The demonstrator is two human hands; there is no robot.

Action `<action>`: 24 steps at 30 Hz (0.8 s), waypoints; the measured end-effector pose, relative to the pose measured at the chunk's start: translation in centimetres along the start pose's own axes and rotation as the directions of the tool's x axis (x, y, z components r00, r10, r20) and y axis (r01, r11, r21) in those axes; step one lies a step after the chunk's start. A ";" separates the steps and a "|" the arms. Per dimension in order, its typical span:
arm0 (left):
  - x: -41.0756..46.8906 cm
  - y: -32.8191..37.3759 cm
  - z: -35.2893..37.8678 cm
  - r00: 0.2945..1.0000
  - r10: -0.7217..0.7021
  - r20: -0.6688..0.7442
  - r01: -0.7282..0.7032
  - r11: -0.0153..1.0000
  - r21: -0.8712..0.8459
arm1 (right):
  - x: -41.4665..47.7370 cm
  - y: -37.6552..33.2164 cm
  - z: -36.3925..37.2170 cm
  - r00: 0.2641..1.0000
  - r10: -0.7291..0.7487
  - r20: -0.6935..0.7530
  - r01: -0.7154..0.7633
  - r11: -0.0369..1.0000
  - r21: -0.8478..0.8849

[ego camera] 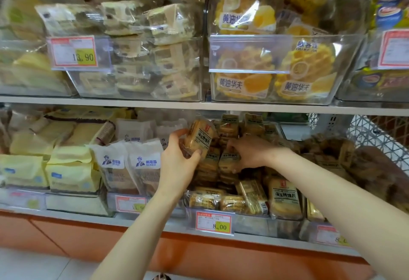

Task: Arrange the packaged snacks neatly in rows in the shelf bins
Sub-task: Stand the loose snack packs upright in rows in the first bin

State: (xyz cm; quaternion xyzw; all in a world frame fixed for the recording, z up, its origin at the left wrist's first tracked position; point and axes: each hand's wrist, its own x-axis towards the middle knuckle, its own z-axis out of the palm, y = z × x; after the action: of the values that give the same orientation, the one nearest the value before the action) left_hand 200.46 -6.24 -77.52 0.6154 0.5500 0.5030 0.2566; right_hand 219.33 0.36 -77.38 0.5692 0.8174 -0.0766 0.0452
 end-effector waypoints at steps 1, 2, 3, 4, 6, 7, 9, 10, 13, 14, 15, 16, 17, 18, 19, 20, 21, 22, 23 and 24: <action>0.1 -0.1 0.0 1.000 -0.012 0.001 0.012 1.000 -0.010 | 0.4 0.0 0.4 1.000 0.004 0.010 -0.005 1.000 0.019; 0.1 -0.1 0.0 1.000 -0.023 0.003 0.023 0.999 -0.024 | 0.6 0.0 0.8 1.000 0.007 0.019 -0.007 0.999 0.032; 0.2 -0.1 0.1 0.999 -0.032 0.003 0.032 0.999 -0.033 | 0.7 0.0 1.1 1.000 0.003 0.026 -0.004 0.999 0.036; 0.3 -0.2 0.2 0.999 -0.040 0.003 0.040 0.998 -0.039 | 0.6 -0.1 1.3 1.000 -0.007 0.027 0.006 0.999 0.032; 0.6 -0.5 0.4 0.998 -0.070 0.008 0.070 0.995 -0.067 | 0.0 0.1 1.0 0.999 -0.026 0.021 0.025 0.999 0.023; 0.8 -0.7 0.6 0.995 -0.096 0.019 0.097 0.990 -0.098 | -0.5 0.4 0.5 1.000 -0.025 0.002 0.025 0.999 0.030; 1.1 -1.0 1.2 0.988 -0.144 0.056 0.152 0.970 -0.189 | -2.1 1.2 -1.0 0.995 0.004 -0.099 0.005 0.996 0.090; 1.2 -1.1 1.5 0.984 -0.161 0.072 0.173 0.958 -0.229 | -3.0 1.8 -1.8 0.987 0.029 -0.160 -0.007 0.990 0.140; 1.7 -1.6 2.5 0.973 -0.202 0.108 0.225 0.932 -0.283 | -6.3 3.9 -3.4 0.943 0.125 -0.307 -0.024 0.949 0.315; 1.8 -1.8 2.8 0.969 -0.214 0.122 0.240 0.928 -0.286 | -7.4 4.5 -3.4 0.925 0.152 -0.349 -0.012 0.928 0.373; 1.9 -1.9 3.1 0.966 -0.219 0.138 0.250 0.927 -0.278 | -8.4 5.0 -3.2 0.905 0.176 -0.388 0.005 0.906 0.423; 2.0 -2.1 3.5 0.961 -0.225 0.161 0.262 0.927 -0.267 | -9.3 5.4 -2.9 0.884 0.195 -0.425 0.027 0.886 0.462; 2.0 -2.1 3.8 0.952 -0.238 0.190 0.283 0.923 -0.262 | -10.0 5.7 -2.4 0.865 0.210 -0.456 0.051 0.867 0.496; 2.0 -1.9 4.2 0.940 -0.258 0.225 0.314 0.911 -0.268 | -10.6 5.9 -1.8 0.849 0.221 -0.481 0.078 0.847 0.526; 2.1 -1.8 4.4 0.925 -0.280 0.257 0.348 0.896 -0.275 | -11.1 6.0 -1.3 0.837 0.226 -0.499 0.103 0.829 0.549; 2.2 -1.6 4.5 0.912 -0.299 0.280 0.375 0.886 -0.274 | -11.3 6.0 -0.8 0.828 0.226 -0.513 0.126 0.816 0.564; 2.3 -1.6 4.6 0.905 -0.314 0.287 0.388 0.886 -0.254 | -11.5 6.0 -0.4 0.822 0.222 -0.525 0.147 0.807 0.572; 2.3 -1.6 4.7 0.909 -0.314 0.274 0.371 0.909 -0.189 | -11.6 6.1 -0.1 0.817 0.217 -0.534 0.167 0.797 0.580; 2.3 -1.7 4.7 0.930 -0.275 0.242 0.292 0.956 -0.035 | -11.7 6.0 0.2 0.813 0.212 -0.542 0.187 0.786 0.589; 2.1 -1.9 4.7 0.961 -0.196 0.198 0.156 0.967 0.199 | -11.8 6.0 0.4 0.811 0.207 -0.547 0.202 0.779 0.593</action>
State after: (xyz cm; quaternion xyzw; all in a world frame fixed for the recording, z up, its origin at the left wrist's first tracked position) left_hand 203.69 -2.62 -80.15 0.6356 0.6151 0.3561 0.3013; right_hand 229.07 -8.51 -76.32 0.5473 0.7164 -0.1647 -0.4000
